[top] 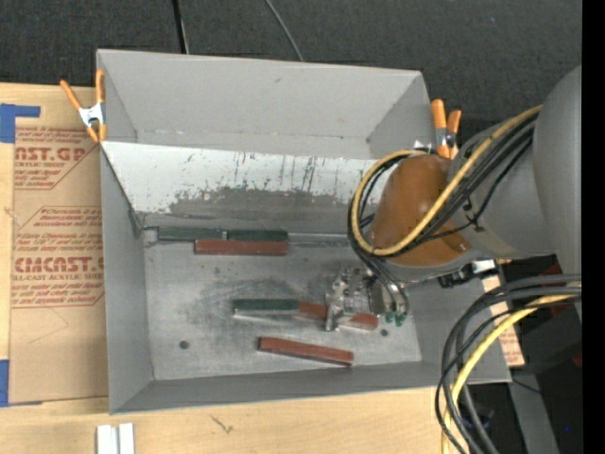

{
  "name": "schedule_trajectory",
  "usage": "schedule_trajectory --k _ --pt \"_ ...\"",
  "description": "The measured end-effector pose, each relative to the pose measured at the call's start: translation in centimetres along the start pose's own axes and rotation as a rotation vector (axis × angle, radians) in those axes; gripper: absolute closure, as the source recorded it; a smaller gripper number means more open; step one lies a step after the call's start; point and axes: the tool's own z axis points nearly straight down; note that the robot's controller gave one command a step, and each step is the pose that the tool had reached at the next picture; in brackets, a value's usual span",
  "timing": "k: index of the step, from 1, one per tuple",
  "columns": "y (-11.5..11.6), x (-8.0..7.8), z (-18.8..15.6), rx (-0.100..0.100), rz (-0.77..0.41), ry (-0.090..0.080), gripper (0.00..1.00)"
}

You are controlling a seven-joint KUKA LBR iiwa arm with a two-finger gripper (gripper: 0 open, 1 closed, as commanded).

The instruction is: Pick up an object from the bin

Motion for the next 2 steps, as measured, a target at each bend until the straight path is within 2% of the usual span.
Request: schedule_trajectory --k 1,2 --pt "0.0 0.0 0.0 0.000 0.000 0.000 1.00" --pt "-0.2 -1.3 -16.6 -0.001 0.021 0.001 1.00"
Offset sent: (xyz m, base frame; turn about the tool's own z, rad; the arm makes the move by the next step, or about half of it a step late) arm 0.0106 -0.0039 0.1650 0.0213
